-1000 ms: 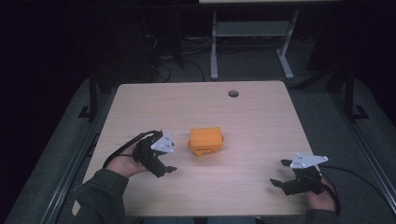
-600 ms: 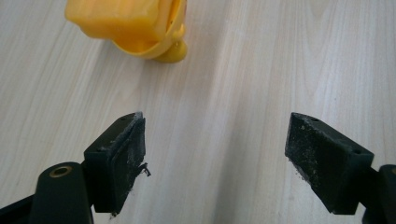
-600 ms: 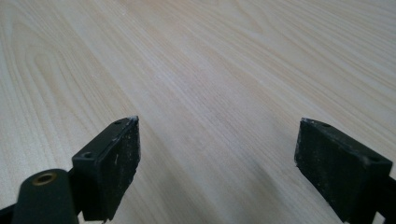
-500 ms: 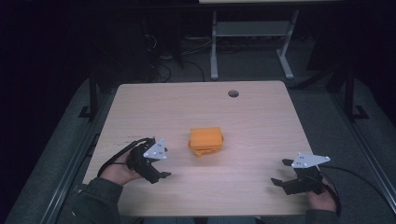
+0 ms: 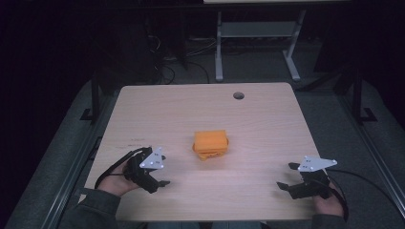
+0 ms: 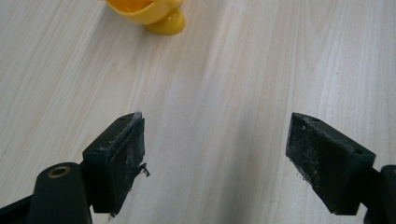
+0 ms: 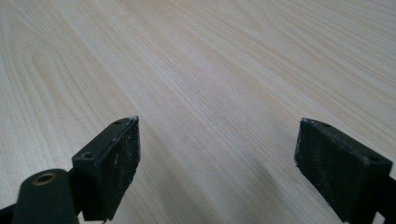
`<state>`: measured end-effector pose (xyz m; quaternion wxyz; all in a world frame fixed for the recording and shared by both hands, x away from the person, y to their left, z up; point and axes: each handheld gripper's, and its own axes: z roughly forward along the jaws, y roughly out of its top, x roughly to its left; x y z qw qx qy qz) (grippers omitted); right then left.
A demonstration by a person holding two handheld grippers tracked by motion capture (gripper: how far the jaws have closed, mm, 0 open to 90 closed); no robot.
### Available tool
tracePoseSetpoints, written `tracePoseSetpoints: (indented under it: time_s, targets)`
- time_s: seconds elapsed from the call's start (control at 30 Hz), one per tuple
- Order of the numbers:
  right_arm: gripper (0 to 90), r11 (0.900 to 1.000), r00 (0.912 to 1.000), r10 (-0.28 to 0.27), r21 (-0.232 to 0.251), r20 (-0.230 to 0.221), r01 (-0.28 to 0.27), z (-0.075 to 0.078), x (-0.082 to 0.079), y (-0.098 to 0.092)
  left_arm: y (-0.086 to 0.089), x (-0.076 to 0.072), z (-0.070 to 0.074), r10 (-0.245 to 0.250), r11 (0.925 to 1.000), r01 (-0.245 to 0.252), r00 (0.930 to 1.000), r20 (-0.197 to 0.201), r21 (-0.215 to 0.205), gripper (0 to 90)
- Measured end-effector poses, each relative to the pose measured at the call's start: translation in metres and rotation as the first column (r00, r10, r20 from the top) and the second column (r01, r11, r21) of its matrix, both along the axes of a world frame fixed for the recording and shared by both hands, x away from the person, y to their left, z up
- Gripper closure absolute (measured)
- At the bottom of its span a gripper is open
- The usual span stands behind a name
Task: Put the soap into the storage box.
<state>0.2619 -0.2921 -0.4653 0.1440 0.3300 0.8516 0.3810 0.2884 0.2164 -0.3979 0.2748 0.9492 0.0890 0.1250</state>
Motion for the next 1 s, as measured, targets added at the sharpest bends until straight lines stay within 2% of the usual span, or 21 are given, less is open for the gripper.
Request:
tracePoseSetpoints:
  time_s: [0.53, 0.83, 0.93, 1.0]
  targets:
    - [13.7, 1.0, 0.9999, -0.009, -0.003, -0.006, 0.009, -0.001, -0.001, -0.004, 0.009, -0.008, -0.014, 0.031, 0.9994, -0.031, 0.9995, -0.002, -0.012, 18.9]
    - [13.7, 1.0, 1.0, -0.003, -0.008, -0.008, 0.003, -0.002, 0.0, -0.003, 0.017, -0.015, -0.029, 0.059, 0.9975, -0.061, 0.9972, -0.046, -0.037, 20.6]
    - [13.7, 1.0, 0.9999, 0.003, -0.007, -0.011, -0.003, -0.002, 0.0, -0.001, 0.021, -0.015, -0.034, 0.083, 0.9953, -0.086, 0.9942, -0.069, -0.044, 21.0]
    - [13.7, 1.0, 0.9999, 0.012, -0.01, -0.009, -0.012, -0.003, 0.0, 0.0, 0.022, -0.015, -0.035, 0.099, 0.9926, -0.103, 0.9926, -0.07, -0.063, 21.4]
